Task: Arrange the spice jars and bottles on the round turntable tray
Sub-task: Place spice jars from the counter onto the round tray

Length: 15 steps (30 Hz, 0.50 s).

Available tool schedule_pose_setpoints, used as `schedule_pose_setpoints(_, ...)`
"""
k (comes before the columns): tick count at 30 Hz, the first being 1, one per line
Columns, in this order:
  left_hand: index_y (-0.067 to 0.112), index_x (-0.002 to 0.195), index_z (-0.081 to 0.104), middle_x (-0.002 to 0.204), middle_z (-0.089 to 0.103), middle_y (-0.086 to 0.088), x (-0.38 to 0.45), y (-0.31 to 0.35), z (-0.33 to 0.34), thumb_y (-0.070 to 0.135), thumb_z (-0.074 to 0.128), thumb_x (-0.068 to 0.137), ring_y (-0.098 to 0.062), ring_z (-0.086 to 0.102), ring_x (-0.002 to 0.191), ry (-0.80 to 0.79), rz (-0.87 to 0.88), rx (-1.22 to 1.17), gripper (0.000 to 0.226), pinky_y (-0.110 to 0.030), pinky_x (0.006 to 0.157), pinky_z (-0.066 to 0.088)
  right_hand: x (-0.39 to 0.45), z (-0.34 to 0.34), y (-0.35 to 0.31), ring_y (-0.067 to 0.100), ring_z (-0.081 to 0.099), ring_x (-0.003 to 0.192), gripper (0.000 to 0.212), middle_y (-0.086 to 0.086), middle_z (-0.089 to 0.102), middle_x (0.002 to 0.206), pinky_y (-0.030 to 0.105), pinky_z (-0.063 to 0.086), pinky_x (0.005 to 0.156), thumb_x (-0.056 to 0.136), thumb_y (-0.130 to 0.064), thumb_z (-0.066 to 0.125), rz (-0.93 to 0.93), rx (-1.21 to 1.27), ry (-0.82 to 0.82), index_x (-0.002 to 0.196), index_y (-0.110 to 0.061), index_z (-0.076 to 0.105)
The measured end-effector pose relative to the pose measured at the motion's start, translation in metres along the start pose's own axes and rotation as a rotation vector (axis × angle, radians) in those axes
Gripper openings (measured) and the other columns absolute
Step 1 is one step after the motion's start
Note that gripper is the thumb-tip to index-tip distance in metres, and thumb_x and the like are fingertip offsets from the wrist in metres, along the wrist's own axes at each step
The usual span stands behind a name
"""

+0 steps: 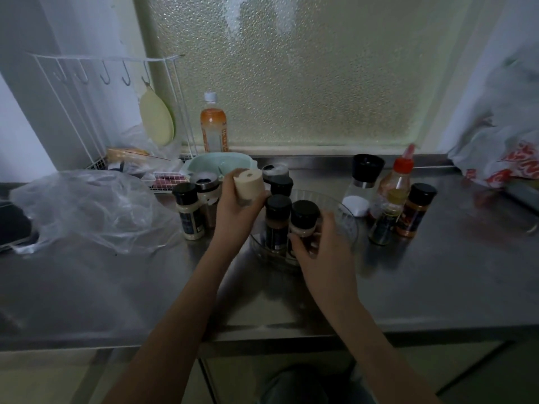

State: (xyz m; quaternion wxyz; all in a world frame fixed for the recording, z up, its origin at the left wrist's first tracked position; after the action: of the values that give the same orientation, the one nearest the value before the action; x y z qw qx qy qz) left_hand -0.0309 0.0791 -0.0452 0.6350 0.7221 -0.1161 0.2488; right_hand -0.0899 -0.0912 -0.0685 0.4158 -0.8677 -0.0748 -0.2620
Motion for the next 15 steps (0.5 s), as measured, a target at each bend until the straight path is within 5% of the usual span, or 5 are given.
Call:
schedule_pose_setpoints(8, 0.018, 0.123, 0.047, 0.112, 0.059, 0.004, 0.012, 0.001, 0.011, 0.004, 0.064, 0.084, 0.001, 0.060, 0.098, -0.355, -0.134, -0.107, 0.044, -0.016, 0.084, 0.050, 0.007, -0.016, 0.015, 0.020, 0.066, 0.086, 0.047, -0.002, 0.071, 0.099, 0.035, 0.054, 0.069, 0.082, -0.063, 0.048, 0.030, -0.321, -0.163, 0.115, -0.029, 0.048)
schedule_pose_setpoints(12, 0.019, 0.119, 0.045, 0.116, 0.059, -0.002, 0.010, -0.007, 0.020, -0.005, 0.059, 0.084, -0.012, 0.058, 0.107, -0.326, -0.148, -0.162, 0.045, -0.024, 0.089, 0.051, -0.002, -0.012, 0.013, 0.017, 0.065, 0.079, 0.038, -0.003, 0.071, 0.090, 0.024, 0.044, 0.058, 0.084, -0.056, 0.053, 0.030, -0.310, -0.159, 0.109, -0.028, 0.053)
schedule_pose_setpoints(15, 0.035, 0.116, 0.047, 0.117, 0.059, 0.006, 0.006, -0.020, 0.021, -0.003, 0.059, 0.086, -0.003, 0.057, 0.107, -0.308, -0.198, -0.146, 0.050, -0.017, 0.080, 0.052, -0.008, -0.005, 0.006, 0.014, 0.063, 0.076, 0.029, -0.004, 0.070, 0.089, 0.015, 0.034, 0.053, 0.085, -0.051, 0.055, 0.017, -0.285, -0.173, 0.100, -0.027, 0.053)
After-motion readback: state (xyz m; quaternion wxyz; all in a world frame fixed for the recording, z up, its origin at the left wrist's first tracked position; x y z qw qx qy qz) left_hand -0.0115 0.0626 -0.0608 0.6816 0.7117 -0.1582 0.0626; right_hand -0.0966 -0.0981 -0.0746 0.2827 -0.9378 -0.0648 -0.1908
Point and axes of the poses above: each hand's wrist, its own x-axis towards the middle knuckle, its own z-axis out of the palm, y = z × x, the point moved 7 cm from there along x, towards the middle knuckle
